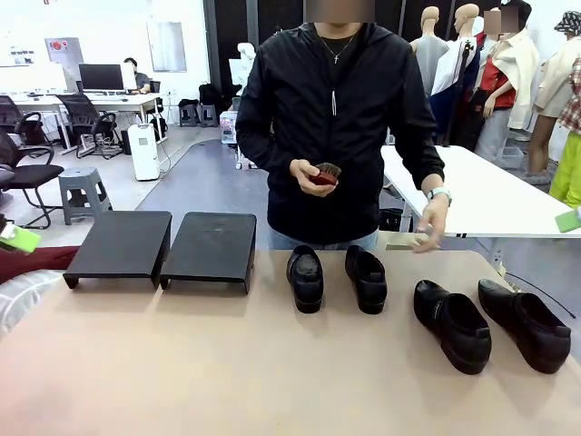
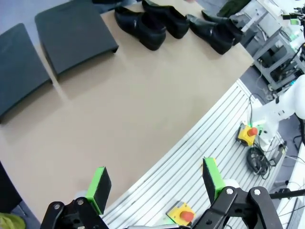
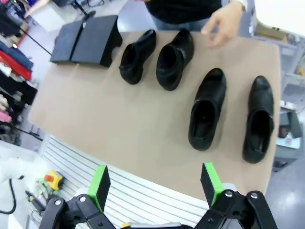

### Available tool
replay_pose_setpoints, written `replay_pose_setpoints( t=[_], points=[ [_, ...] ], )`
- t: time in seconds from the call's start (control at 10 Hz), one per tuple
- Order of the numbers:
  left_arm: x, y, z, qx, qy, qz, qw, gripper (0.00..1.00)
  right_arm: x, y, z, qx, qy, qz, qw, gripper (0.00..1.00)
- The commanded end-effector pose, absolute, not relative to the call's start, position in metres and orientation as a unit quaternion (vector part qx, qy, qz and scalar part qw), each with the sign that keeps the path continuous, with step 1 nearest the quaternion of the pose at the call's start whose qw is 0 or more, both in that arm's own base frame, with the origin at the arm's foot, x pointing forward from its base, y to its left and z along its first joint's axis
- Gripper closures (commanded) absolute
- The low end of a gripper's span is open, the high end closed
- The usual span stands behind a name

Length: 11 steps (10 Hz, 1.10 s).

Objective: Organize the shoes by placing them on the stand.
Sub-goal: Pick up one Shoe and place it in the middle of the table.

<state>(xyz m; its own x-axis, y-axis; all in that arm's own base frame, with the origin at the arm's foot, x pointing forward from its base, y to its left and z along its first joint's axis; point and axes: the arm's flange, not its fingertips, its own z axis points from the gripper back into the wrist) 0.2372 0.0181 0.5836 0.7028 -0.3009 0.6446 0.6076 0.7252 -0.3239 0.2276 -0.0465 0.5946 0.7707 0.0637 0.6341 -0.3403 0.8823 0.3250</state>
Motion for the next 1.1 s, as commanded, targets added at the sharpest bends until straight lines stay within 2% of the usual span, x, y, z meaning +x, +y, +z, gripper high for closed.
replay_pose_setpoints(
  t=[0.0, 0.4, 0.6, 0.7, 0.8, 1.0],
  points=[
    [0.238, 0.011, 0.586, -0.274, -0.287, -0.268, 0.878, 0.00, 0.231, -0.038, 0.594, 0.221, -0.315, 0.132, 0.914, 0.00],
    [0.238, 0.011, 0.586, -0.274, -0.287, -0.268, 0.878, 0.00, 0.230, -0.035, 0.594, 0.210, -0.313, 0.119, 0.918, 0.00],
    [0.238, 0.011, 0.586, -0.274, -0.287, -0.268, 0.878, 0.00, 0.282, 0.009, 0.608, 0.158, -0.275, 0.145, 0.937, 0.00],
    [0.238, 0.011, 0.586, -0.274, -0.287, -0.268, 0.878, 0.00, 0.285, 0.004, 0.609, 0.176, -0.257, 0.157, 0.937, 0.00],
    [0.238, 0.011, 0.586, -0.274, -0.287, -0.268, 0.878, 0.00, 0.267, -0.024, 0.611, 0.178, -0.264, 0.127, 0.939, 0.00],
    [0.238, 0.011, 0.586, -0.274, -0.287, -0.268, 0.878, 0.00, 0.199, -0.091, 0.609, 0.215, -0.283, 0.071, 0.932, 0.00]
  ],
)
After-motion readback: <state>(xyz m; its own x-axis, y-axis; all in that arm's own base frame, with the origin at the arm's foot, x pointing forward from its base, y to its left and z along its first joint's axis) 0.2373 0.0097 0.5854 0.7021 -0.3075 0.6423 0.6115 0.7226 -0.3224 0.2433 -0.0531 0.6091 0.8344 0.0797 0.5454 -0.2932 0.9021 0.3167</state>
